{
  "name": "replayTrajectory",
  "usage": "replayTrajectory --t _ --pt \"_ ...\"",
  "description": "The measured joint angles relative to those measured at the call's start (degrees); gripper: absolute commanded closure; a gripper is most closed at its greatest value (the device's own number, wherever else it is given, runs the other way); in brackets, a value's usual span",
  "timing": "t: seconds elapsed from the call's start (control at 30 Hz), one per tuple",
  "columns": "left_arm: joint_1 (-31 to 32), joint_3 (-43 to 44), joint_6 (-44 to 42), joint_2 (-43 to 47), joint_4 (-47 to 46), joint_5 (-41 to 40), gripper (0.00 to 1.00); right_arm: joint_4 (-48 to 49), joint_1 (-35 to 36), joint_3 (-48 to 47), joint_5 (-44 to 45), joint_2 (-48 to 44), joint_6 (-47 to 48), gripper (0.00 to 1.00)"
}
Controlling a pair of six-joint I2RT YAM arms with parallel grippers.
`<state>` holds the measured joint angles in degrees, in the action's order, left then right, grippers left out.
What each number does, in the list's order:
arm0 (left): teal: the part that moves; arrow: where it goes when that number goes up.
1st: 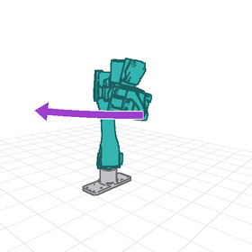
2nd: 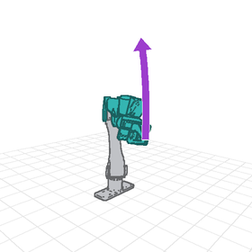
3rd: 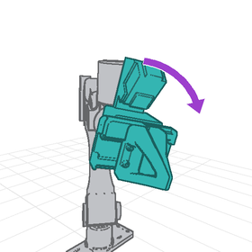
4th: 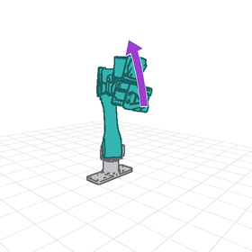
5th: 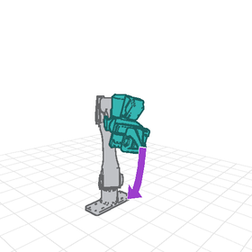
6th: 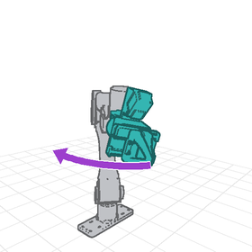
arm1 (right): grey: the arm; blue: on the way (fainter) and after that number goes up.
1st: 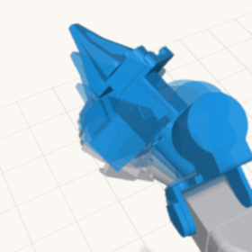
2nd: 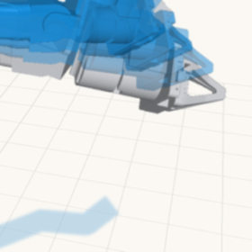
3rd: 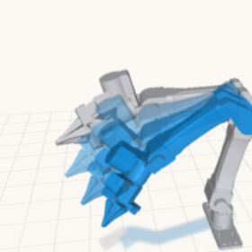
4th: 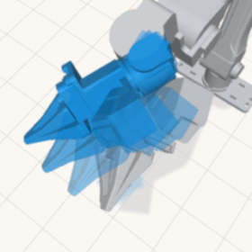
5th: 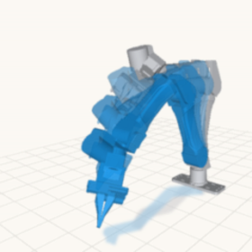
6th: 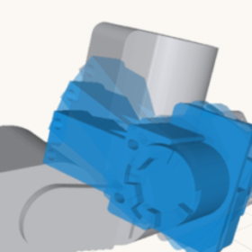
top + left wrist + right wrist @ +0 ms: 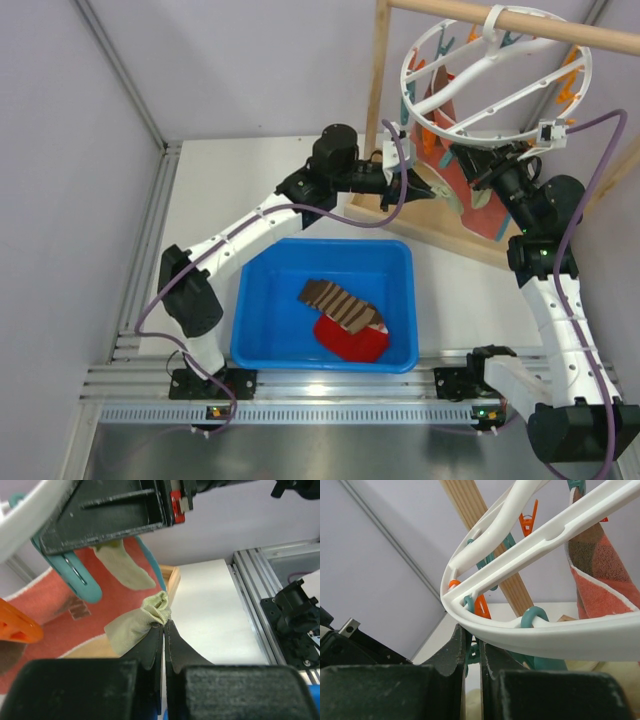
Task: Clip the socks to the hanger
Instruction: Clamp the sock onto the hanger.
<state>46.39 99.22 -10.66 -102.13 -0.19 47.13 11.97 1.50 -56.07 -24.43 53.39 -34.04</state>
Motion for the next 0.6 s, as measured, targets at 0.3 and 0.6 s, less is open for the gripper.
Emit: replayTrajectory --t 0.3,0.6 --pt "0.28 1.40 2.14 -3.17 -6.29 -0.24 1.00 0.28 0.00 0.00 -0.37 0.00 -0.26 1.00" --pt "0.04 1.40 1.97 -4.98 -8.24 -0.46 1.00 0.31 0.00 0.00 -0.57 -0.02 0.15 1.00"
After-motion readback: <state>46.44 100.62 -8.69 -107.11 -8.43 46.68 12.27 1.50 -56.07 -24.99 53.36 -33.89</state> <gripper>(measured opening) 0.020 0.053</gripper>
